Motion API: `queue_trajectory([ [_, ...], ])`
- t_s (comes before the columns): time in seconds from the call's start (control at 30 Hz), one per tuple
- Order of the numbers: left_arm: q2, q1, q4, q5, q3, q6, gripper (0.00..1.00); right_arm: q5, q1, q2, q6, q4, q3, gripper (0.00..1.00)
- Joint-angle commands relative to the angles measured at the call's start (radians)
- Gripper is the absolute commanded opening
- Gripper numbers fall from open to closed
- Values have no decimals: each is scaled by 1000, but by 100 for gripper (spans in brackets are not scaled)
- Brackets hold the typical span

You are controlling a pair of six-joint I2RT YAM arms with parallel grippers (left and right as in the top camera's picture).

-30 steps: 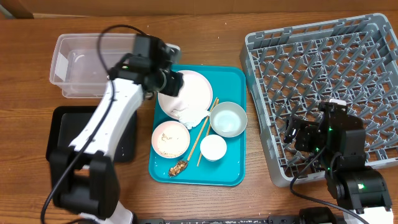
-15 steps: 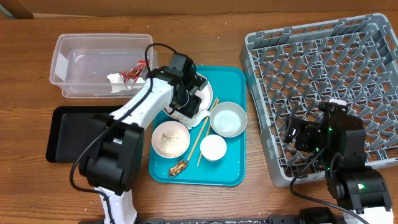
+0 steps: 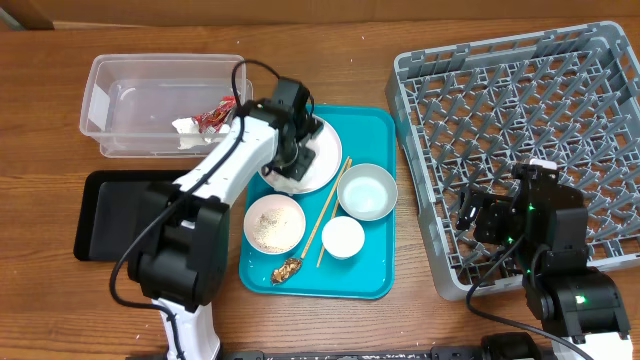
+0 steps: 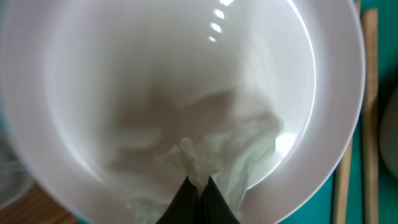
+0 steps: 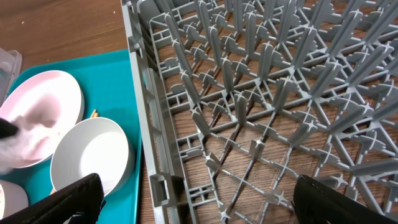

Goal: Sort waste into correct bins and load items into the dishwasher
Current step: 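Pick remaining tissue off the plate with the left gripper, drop in bin, then reach the left gripper to the white cup and grasp it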

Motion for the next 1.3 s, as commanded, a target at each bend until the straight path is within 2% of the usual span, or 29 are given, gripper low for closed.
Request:
queue_trajectory([
  [0.0, -100, 44, -8, -77, 86, -29, 4, -5, -3, -5, 2, 2, 27, 100],
  [0.2, -172, 175, 32, -91, 138, -76, 4, -4, -3, -5, 2, 2, 27, 100],
  [0.4, -167, 306, 92, -90, 142, -109, 5, -5, -3, -5, 2, 2, 27, 100],
  [0.47, -163, 335, 108, -90, 142, -113, 16, -5, -3, -5, 2, 2, 27, 100],
  [0.5, -161, 347, 113, -90, 142, -117, 31, -5, -3, -5, 2, 2, 27, 100],
  [0.57, -161, 360, 113, -85, 142, -120, 49, -5, -3, -5, 2, 2, 27, 100],
  [0.63, -161, 363, 103, -66, 142, -120, 55, -5, -3, -5, 2, 2, 27, 100],
  [0.8, -161, 349, 17, 56, 142, -127, 57, -5, -3, -5, 2, 2, 27, 100],
  [0.9, -161, 328, -63, 126, 142, -199, 57, -5, -3, -5, 2, 2, 27, 100],
  [1.07, -161, 266, -199, 137, 142, -276, 63, -5, -3, -5, 2, 2, 27, 100],
  [1.27, -161, 193, -313, 138, 142, -327, 65, -5, -3, -5, 2, 2, 27, 100],
])
